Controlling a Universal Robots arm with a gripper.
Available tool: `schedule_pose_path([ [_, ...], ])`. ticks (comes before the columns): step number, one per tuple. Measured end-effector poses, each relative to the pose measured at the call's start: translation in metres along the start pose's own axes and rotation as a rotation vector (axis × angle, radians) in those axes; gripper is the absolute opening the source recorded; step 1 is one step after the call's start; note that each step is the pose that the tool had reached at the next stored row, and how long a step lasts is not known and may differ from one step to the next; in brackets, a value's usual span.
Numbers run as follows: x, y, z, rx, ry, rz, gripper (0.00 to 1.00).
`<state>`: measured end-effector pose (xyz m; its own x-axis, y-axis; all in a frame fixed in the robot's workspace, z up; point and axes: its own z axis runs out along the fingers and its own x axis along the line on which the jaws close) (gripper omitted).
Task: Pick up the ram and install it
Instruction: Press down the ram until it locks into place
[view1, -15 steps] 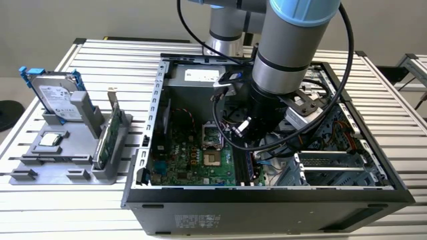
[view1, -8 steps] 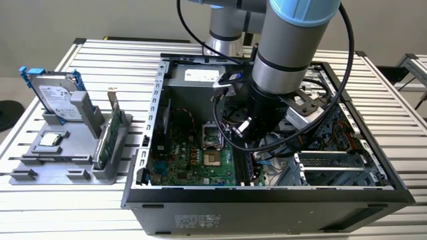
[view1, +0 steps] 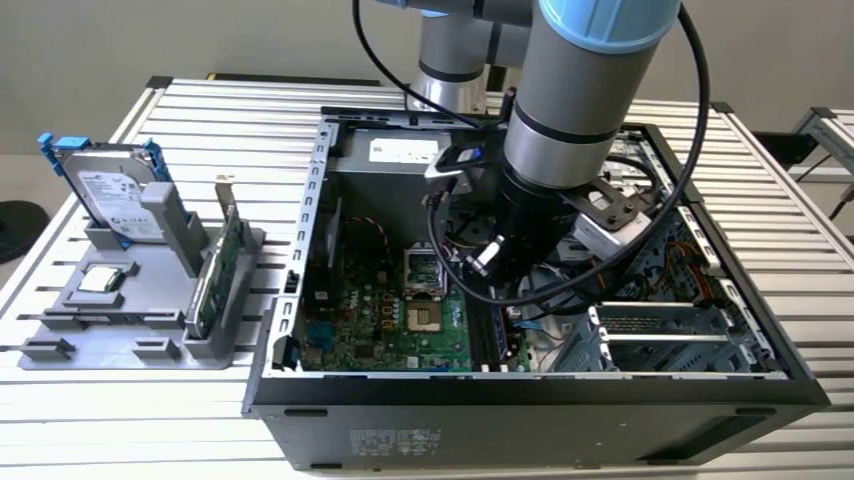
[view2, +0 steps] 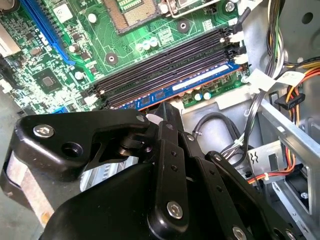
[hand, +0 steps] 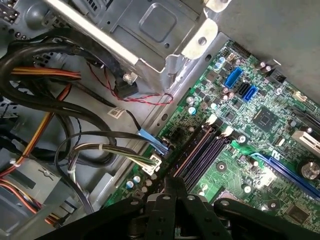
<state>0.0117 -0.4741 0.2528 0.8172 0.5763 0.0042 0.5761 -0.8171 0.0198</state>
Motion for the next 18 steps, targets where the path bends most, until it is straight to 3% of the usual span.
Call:
schedule_pose_path([
  [18,-0.0006,-0.0004,0.0007,0.0013,0.0021,-0.139,0.00],
])
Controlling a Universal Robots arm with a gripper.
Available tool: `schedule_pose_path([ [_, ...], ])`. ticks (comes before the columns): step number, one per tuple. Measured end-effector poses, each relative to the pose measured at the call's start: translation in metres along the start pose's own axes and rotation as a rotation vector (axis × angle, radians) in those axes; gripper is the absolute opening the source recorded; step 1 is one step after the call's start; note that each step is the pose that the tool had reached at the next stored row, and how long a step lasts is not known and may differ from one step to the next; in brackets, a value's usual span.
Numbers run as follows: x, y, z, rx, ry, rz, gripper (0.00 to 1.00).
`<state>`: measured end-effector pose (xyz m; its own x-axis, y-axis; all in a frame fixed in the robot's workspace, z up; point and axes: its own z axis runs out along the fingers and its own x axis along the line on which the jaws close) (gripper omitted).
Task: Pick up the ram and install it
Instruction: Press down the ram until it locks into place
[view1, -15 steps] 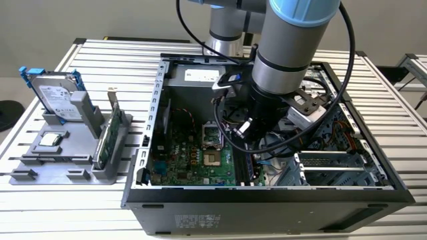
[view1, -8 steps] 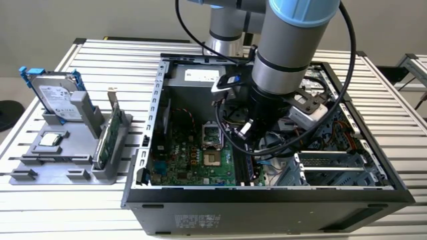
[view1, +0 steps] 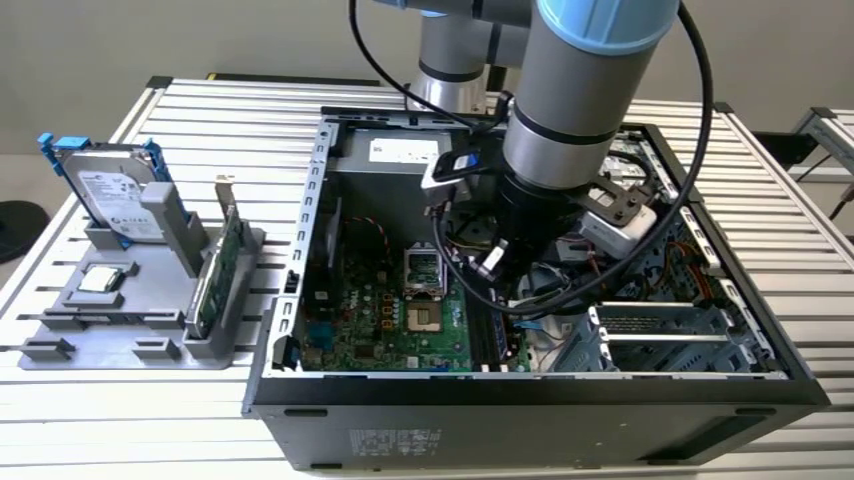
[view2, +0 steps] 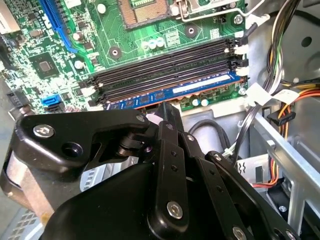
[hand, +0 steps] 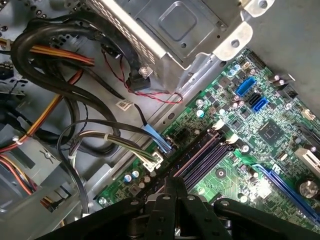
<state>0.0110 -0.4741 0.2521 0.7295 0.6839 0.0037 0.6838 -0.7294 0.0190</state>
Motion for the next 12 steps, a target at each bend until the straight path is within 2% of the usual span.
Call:
schedule_pose_path([
  [12,-0.0002,-0.0002,0.0003,0.0002,0.0010,-0.054,0.00],
])
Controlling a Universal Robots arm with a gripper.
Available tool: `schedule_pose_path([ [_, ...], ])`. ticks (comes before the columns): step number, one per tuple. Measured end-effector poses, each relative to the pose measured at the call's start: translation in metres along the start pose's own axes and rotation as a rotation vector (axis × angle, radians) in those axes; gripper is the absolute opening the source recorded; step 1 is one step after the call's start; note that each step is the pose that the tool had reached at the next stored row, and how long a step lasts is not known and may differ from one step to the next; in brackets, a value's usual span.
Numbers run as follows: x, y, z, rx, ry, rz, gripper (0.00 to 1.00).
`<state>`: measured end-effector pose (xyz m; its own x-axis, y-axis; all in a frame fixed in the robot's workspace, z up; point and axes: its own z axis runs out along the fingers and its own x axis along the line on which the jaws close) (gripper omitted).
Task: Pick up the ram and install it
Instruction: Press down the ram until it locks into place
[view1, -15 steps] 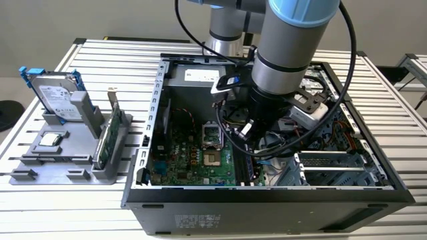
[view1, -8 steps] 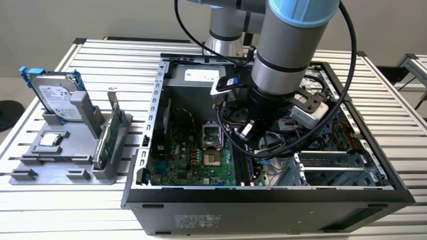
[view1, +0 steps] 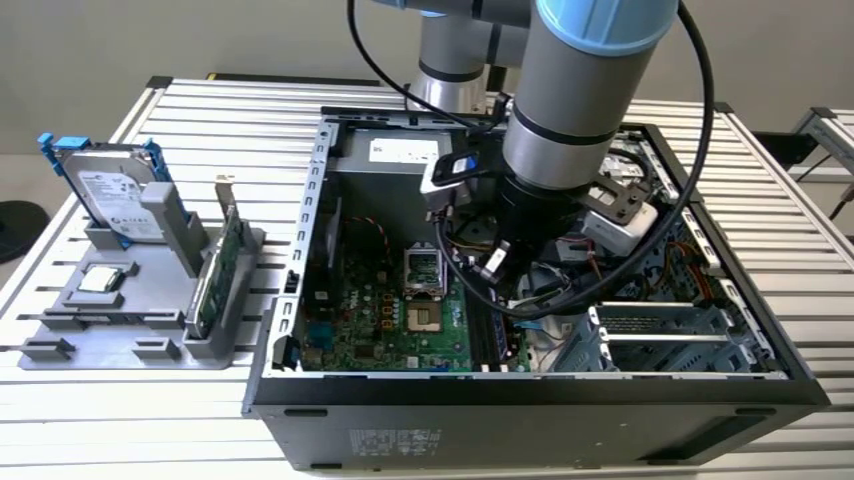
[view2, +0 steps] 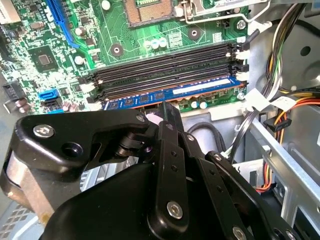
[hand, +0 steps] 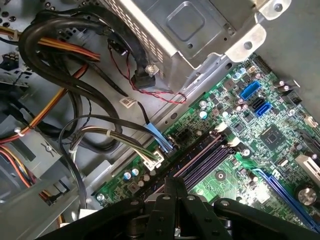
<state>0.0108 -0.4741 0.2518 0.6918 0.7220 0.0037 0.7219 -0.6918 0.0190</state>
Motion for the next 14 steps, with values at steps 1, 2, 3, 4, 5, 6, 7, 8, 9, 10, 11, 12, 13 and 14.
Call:
schedule_pose_path([
  [1,0.0000,0.0000,0.0000,0.0000,0.0000,-0.004,0.00],
  [2,0.0000,0.0000,0.0000,0.0000,0.0001,-0.008,0.00],
  [3,0.0000,0.0000,0.0001,0.0000,0.0002,-0.012,0.00],
  [4,-0.0001,0.0000,0.0001,0.0000,0.0003,-0.016,0.00],
  [5,-0.0001,0.0000,0.0001,0.0000,0.0003,-0.020,0.00],
  [6,-0.0001,0.0000,0.0002,0.0000,0.0004,-0.025,0.00],
  [7,-0.0001,-0.0001,0.0002,0.0000,0.0004,-0.029,0.00],
  [8,-0.0001,-0.0001,0.0003,0.0000,0.0005,-0.033,0.00],
  [9,-0.0001,-0.0001,0.0003,0.0001,0.0007,-0.038,0.00],
  [10,-0.0001,-0.0001,0.0004,0.0001,0.0008,-0.042,0.00],
  [11,-0.0002,-0.0001,0.0004,0.0001,0.0008,-0.046,0.00],
  [12,-0.0002,-0.0002,0.0005,0.0002,0.0009,-0.051,0.00],
  [13,-0.0002,-0.0002,0.0005,0.0001,0.0009,-0.055,0.00],
  [14,-0.0002,-0.0002,0.0006,0.0001,0.0010,-0.059,0.00],
])
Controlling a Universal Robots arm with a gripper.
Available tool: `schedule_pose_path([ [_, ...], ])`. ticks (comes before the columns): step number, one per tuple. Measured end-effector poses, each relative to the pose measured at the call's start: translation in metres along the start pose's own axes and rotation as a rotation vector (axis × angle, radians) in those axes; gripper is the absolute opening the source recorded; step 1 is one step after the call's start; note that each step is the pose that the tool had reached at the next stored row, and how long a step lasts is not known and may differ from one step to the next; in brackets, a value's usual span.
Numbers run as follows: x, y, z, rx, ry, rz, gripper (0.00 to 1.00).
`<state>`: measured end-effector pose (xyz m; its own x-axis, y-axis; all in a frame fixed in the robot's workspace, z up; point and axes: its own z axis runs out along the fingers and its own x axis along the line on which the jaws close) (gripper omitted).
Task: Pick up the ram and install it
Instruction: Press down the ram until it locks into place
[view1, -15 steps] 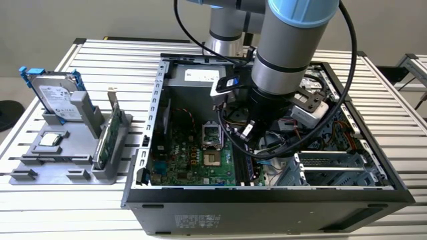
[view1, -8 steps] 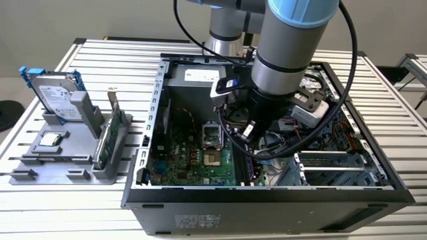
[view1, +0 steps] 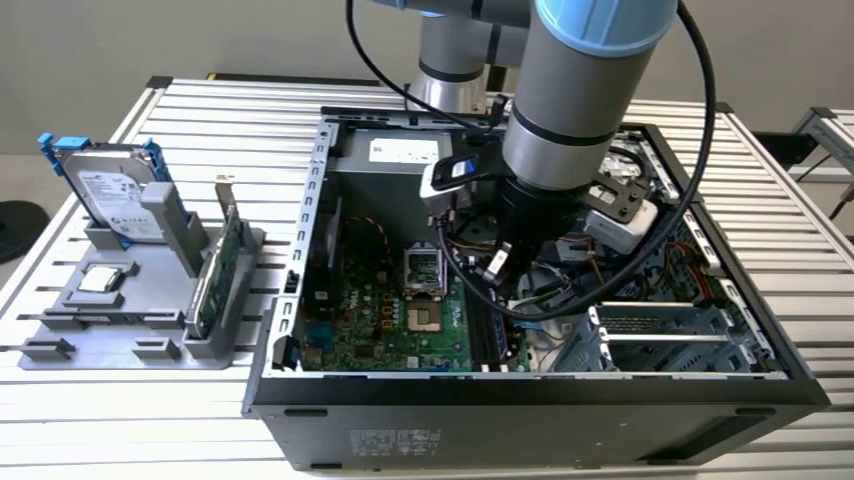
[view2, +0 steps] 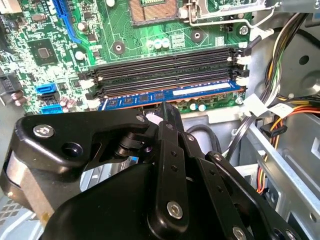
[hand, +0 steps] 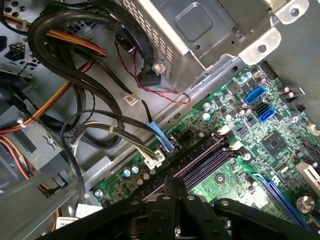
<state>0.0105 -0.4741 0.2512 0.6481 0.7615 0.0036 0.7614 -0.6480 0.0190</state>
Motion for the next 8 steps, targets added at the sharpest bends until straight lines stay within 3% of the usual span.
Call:
schedule_pose_path([
  [8,-0.0001,-0.0002,0.0002,0.0001,0.0005,-0.028,0.00],
])
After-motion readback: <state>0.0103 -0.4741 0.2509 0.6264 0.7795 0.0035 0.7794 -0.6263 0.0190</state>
